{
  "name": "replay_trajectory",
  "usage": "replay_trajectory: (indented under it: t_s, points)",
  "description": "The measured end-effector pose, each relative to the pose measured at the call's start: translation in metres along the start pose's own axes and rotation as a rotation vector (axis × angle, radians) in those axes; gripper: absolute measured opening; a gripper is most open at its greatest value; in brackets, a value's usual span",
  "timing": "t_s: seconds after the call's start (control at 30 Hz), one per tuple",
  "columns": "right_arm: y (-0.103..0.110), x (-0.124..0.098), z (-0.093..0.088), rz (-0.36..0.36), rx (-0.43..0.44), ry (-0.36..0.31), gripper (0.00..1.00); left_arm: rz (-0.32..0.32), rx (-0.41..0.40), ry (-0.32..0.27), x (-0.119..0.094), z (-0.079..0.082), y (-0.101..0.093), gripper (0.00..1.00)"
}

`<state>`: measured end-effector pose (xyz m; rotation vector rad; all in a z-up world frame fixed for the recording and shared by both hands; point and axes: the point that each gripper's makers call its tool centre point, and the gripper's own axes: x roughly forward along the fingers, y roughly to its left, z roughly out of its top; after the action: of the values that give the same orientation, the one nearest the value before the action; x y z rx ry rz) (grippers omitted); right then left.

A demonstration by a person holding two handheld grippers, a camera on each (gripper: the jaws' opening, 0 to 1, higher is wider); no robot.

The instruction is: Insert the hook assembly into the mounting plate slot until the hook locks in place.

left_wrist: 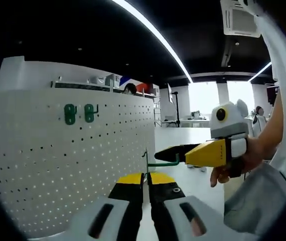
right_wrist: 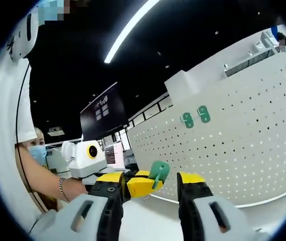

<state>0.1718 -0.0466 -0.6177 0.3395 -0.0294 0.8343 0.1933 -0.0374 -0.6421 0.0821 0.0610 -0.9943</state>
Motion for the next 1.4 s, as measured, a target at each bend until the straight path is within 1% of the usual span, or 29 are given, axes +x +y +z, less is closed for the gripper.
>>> replay_trajectory:
  t_s: [0.1,0.23,0.4,0.5,0.63,0.7,0.77,0.9,1.0,1.1,1.27,1.33,1.4]
  points:
    - [0.001,0.002,0.0,0.006,0.005,0.0,0.36,0.006,-0.006,-0.01,-0.001,0.003,0.001,0.03]
    - [0.003,0.008,-0.001,0.014,0.005,0.006,0.33,0.008,-0.007,-0.008,-0.002,0.002,0.0,0.03]
    - [0.006,0.012,-0.004,0.035,0.007,0.028,0.26,0.014,-0.012,-0.012,-0.005,0.002,0.001,0.03]
    - [0.005,0.014,-0.006,0.034,0.009,0.041,0.21,0.018,-0.016,-0.016,-0.006,0.003,0.002,0.03]
    - [0.004,0.016,-0.005,0.031,0.007,0.039,0.14,0.022,-0.015,-0.022,-0.005,0.004,0.002,0.03]
    - [0.002,0.017,-0.005,0.02,0.003,0.039,0.14,0.025,-0.019,-0.02,-0.005,0.004,0.002,0.03]
    - [0.002,0.017,-0.004,0.016,0.019,0.032,0.13,0.03,-0.022,-0.021,-0.005,0.003,0.002,0.03]
    - [-0.002,0.017,-0.004,-0.007,0.007,0.03,0.09,0.033,-0.029,-0.02,-0.005,0.002,0.0,0.03]
    - [-0.005,0.016,-0.009,-0.018,-0.014,0.055,0.06,0.039,-0.041,-0.025,-0.005,0.002,0.0,0.03]
    - [-0.005,0.016,-0.006,-0.02,-0.005,0.038,0.06,0.041,-0.046,-0.028,-0.004,0.002,0.0,0.03]
    - [-0.006,0.019,-0.009,-0.036,-0.001,0.04,0.05,0.055,-0.052,-0.024,-0.005,0.0,0.001,0.03]
    - [-0.006,0.019,-0.01,-0.054,-0.027,0.045,0.04,0.062,-0.056,-0.02,-0.006,-0.001,0.002,0.03]
    - [-0.007,0.02,-0.009,-0.058,-0.005,0.036,0.03,0.069,-0.057,-0.024,-0.006,-0.001,0.003,0.03]
